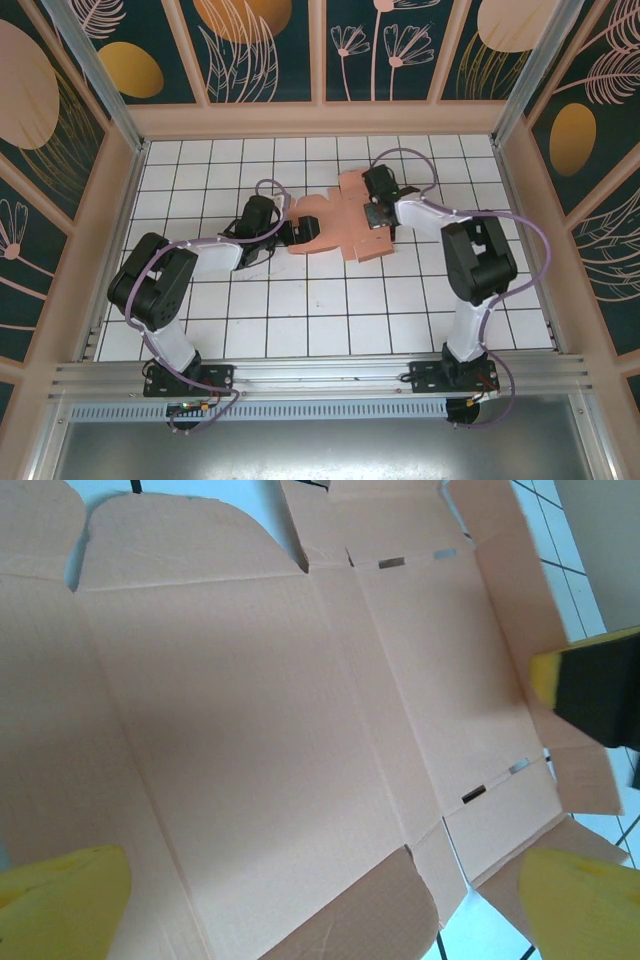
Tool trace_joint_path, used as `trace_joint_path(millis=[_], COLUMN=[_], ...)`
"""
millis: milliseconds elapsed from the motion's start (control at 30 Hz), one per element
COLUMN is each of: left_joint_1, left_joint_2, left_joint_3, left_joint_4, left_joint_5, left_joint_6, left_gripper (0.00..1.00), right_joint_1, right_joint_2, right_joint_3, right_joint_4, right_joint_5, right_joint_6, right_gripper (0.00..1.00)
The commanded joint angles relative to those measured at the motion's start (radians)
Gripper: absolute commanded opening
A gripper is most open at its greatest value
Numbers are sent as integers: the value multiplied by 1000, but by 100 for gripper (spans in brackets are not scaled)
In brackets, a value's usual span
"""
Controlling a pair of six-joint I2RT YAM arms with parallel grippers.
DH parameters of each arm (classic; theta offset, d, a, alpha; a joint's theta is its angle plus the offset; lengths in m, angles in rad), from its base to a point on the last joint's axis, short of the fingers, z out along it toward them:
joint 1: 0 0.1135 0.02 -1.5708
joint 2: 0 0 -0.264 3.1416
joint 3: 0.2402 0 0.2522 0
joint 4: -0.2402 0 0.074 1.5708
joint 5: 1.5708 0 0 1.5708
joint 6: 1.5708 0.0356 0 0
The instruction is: Fold the paper box
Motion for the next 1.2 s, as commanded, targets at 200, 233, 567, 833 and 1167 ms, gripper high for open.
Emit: trace_joint_path(millis=[200, 233, 567, 833, 1167], left_joint_1=[-2, -1, 39, 125, 136], left_joint_2=[-16, -12, 190, 254, 335], left_joint_3=[138, 146, 529, 679, 790], left_joint_4=[-82, -105, -462, -654, -778], left_joint_5=[-79, -97, 42, 170, 244], left_joint_6=[97, 112, 324, 448, 608], left_gripper=[99, 99, 78, 73, 56], right_joint_1=[-33, -34, -108, -158, -159], right_joint_2=[-104, -114, -219, -230, -239], right_joint_3=[-96, -108, -260, -260, -259], right_joint_4=[98, 113, 344, 335, 311], right_joint_5=[-231, -231, -487, -652, -782], right_joint_6=[-62, -68, -91, -102, -122], right_gripper=[0, 0, 0, 0, 0])
